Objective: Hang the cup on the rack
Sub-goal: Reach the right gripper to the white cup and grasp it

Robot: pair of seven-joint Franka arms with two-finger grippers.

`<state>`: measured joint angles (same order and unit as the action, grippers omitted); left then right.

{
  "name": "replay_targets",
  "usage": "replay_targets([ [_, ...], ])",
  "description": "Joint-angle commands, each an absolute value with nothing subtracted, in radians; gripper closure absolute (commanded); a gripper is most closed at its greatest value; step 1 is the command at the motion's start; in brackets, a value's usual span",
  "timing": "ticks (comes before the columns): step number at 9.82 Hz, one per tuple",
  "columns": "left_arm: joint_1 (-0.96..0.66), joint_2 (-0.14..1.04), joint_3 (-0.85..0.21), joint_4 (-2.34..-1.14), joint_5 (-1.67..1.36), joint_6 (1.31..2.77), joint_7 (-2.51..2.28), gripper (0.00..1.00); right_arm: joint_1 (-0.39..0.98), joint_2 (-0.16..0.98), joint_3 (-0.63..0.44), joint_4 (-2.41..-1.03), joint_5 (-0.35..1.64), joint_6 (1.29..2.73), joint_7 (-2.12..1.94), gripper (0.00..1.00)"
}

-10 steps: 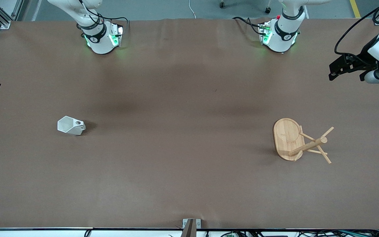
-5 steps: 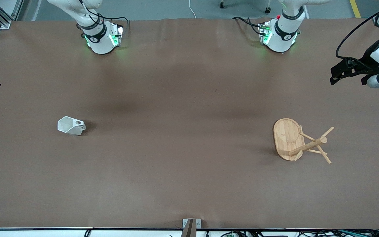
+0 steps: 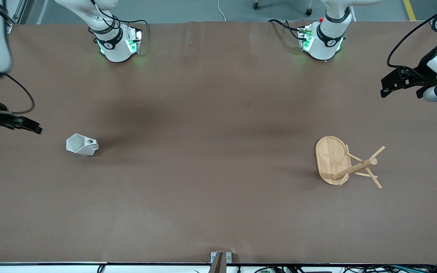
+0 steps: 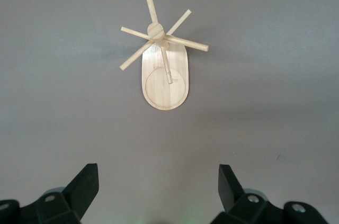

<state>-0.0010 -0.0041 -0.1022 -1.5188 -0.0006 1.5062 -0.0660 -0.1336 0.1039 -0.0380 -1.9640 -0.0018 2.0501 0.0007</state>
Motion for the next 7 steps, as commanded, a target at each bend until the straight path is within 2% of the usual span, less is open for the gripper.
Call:
replay_targets([
  [1,-0.002,0.015,-0.103,-1.52,0.002,1.493,-0.064,0.0,-0.156,0.154,-0.026,-2.138,-0.014,2.291,-0.031,0.0],
  [3,0.0,0.015,-0.104,-1.52,0.002,1.493,-0.064,0.0,-0.172,0.243,-0.026,-2.183,-0.014,2.448,-0.035,0.0],
  [5,0.002,0.015,-0.104,-1.522,0.002,1.493,-0.063,0.0,-0.187,0.276,-0.025,-2.204,-0.014,2.506,-0.058,0.01],
  [6,0.002,0.015,-0.104,-1.522,0.002,1.493,-0.063,0.0,-0.195,0.282,-0.025,-2.206,-0.012,2.507,-0.07,0.06],
  [7,0.002,0.015,-0.104,-1.522,0.002,1.493,-0.064,0.0,-0.193,0.3,-0.023,-2.206,-0.012,2.51,-0.071,0.15],
])
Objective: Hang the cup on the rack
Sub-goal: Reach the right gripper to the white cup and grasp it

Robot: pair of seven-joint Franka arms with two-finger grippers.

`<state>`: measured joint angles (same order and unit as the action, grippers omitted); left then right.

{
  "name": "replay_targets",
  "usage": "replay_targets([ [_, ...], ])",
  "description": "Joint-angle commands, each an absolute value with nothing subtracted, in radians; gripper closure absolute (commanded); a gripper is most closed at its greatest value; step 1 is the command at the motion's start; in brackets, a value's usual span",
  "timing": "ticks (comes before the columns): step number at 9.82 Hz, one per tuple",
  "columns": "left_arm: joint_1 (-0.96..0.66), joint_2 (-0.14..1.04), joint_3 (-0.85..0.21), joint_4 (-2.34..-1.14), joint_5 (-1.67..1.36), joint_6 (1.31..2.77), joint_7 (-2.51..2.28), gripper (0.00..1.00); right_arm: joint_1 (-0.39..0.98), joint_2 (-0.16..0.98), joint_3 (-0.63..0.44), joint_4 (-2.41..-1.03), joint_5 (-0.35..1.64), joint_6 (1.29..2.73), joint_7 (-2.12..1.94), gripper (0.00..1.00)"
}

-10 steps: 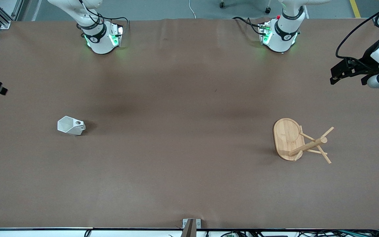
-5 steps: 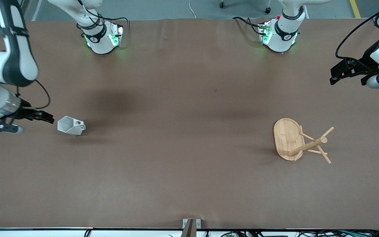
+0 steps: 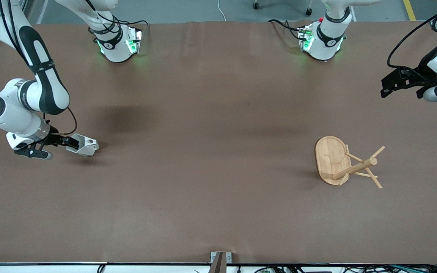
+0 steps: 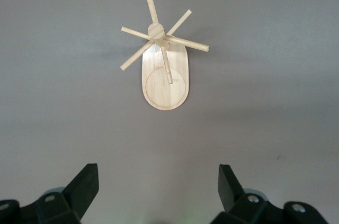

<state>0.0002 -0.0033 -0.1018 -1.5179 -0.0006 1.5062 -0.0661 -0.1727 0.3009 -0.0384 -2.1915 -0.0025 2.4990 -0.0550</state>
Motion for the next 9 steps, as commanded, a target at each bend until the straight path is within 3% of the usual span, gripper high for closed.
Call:
replay_targets([
  [1,0.002,0.015,-0.104,-1.522,0.002,1.493,-0.064,0.0,-0.189,0.311,-0.021,-2.206,-0.011,2.525,-0.069,0.3],
  [4,0.002,0.015,-0.104,-1.522,0.002,1.493,-0.064,0.0,-0.187,0.325,-0.018,-2.206,-0.003,2.528,-0.071,0.78],
  [5,0.002,0.015,-0.104,-1.522,0.002,1.493,-0.064,0.0,-0.184,0.325,-0.015,-2.203,0.001,2.526,-0.066,0.99],
  [9,0.002,0.015,-0.104,-1.522,0.002,1.493,-0.063,0.0,-0.143,0.295,-0.014,-2.149,0.005,2.45,-0.074,1.0],
])
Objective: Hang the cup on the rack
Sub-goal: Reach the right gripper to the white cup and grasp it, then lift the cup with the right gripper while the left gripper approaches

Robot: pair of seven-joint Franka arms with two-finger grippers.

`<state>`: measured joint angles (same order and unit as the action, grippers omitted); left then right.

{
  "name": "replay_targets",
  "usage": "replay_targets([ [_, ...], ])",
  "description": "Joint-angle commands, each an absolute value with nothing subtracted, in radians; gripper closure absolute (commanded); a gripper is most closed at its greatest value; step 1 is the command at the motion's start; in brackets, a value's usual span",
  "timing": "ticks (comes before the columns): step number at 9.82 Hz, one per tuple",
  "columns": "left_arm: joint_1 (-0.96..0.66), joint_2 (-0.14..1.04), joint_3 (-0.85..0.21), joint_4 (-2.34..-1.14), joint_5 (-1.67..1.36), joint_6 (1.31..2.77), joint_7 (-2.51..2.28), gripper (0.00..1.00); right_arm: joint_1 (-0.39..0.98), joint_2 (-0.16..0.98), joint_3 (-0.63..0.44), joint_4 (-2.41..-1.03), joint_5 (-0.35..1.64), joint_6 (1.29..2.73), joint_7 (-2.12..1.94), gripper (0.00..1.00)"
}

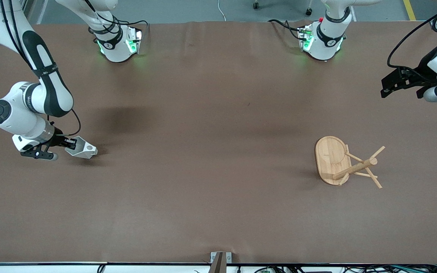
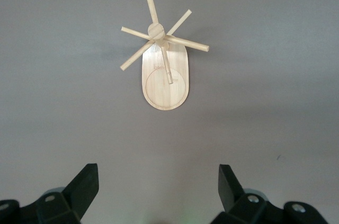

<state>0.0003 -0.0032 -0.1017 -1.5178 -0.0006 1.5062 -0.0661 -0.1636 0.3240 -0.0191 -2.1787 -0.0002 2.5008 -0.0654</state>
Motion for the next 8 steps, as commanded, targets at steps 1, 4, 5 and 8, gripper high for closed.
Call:
replay_targets([
  [1,0.003,0.017,-0.104,-1.523,0.002,1.491,-0.061,0.0,-0.114,0.26,-0.014,-2.102,0.005,2.381,-0.075,1.0],
  [4,-0.03,0.017,-0.121,-1.525,-0.015,1.483,-0.046,0.0,0.042,0.186,-0.012,-1.97,0.05,2.135,-0.061,1.0],
  [5,-0.07,0.024,-0.149,-1.528,-0.017,1.47,-0.035,0.0,0.09,0.173,-0.012,-1.945,0.202,2.082,-0.066,0.99],
  [8,-0.15,0.028,-0.231,-1.523,-0.245,1.514,-0.011,0.0,0.22,0.144,-0.012,-1.945,0.597,2.047,-0.069,1.0],
])
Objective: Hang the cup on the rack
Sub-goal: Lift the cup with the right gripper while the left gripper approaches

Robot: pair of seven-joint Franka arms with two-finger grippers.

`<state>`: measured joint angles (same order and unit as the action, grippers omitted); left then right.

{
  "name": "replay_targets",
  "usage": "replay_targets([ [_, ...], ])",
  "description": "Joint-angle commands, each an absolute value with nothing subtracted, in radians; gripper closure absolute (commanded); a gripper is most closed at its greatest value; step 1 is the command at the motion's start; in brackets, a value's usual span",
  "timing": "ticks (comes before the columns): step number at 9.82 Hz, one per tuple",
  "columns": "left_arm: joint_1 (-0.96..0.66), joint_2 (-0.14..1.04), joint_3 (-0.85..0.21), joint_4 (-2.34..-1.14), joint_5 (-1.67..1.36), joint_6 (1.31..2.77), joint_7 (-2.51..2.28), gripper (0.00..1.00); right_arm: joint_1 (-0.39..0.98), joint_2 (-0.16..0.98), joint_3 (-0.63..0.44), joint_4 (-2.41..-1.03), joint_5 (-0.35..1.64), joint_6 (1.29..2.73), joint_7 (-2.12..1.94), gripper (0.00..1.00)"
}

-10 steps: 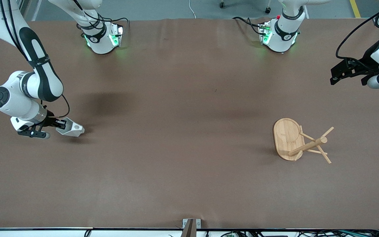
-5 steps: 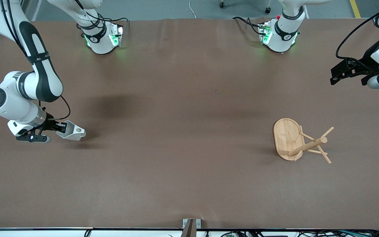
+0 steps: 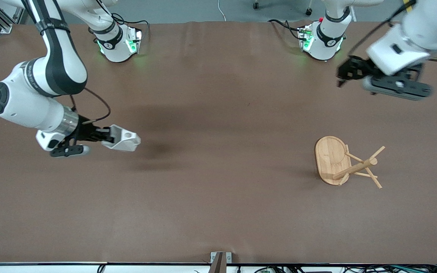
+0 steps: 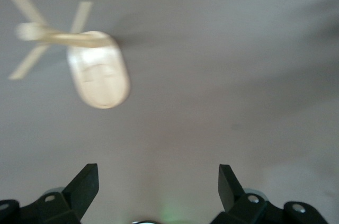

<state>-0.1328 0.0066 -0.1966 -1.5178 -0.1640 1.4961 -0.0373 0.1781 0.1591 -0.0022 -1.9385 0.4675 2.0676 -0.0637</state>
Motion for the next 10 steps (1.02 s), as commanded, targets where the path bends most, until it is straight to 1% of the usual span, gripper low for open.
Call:
replay_targets([
  [1,-0.187,0.029,-0.286,-1.525,-0.258,1.602,-0.009,0.0,0.266,0.144,-0.012,-1.95,0.733,2.042,-0.077,0.99],
  [3,-0.285,0.073,-0.356,-1.526,-0.249,1.765,-0.008,0.0,0.368,0.144,-0.012,-1.95,0.92,2.043,-0.09,0.99],
  [5,-0.386,0.116,-0.368,-1.523,-0.232,1.888,0.03,0.0,0.411,0.144,-0.012,-1.977,1.129,2.014,-0.303,0.99],
  [6,-0.405,0.145,-0.37,-1.522,-0.183,1.928,0.122,0.0,0.423,0.141,-0.012,-1.999,1.206,2.01,-0.36,0.99],
  [8,-0.408,0.179,-0.373,-1.523,-0.192,1.976,0.324,0.0,0.446,0.143,-0.012,-2.006,1.285,2.0,-0.389,0.99],
  [10,-0.417,0.192,-0.374,-1.532,-0.238,1.98,0.357,0.0,0.44,0.143,-0.014,-2.032,1.382,1.929,-0.477,0.99],
])
